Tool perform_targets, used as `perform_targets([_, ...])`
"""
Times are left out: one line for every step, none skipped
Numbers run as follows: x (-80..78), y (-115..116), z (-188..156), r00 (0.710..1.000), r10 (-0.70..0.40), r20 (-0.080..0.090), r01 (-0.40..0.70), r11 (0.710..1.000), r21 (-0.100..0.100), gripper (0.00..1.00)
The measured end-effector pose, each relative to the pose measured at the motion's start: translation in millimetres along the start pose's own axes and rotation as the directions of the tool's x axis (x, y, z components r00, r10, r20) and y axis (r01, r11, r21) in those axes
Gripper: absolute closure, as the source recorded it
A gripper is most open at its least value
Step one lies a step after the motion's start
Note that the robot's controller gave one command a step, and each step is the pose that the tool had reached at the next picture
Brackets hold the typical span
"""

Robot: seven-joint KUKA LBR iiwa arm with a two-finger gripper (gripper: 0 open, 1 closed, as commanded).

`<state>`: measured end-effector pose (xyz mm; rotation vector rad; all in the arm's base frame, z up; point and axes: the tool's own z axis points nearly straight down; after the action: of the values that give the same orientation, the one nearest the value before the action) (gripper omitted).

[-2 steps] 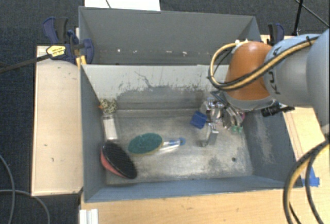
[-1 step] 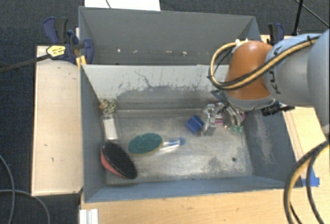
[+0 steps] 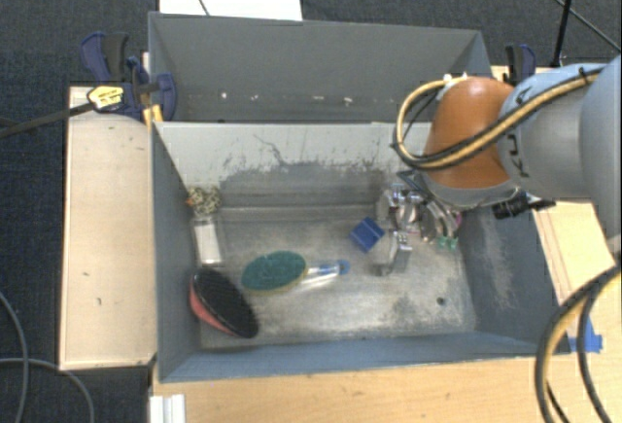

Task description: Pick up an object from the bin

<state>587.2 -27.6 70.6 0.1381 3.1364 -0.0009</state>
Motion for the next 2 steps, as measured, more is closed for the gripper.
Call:
perform_targets([33.4,13.4,0.3,0.999,0.033,-0.004,-0.033,0.999,-0.002,0.00])
perform_targets([59.0,40.7,0.4,0.974,0.228,-0.003,-0.228,0.974,-0.001,0.00])
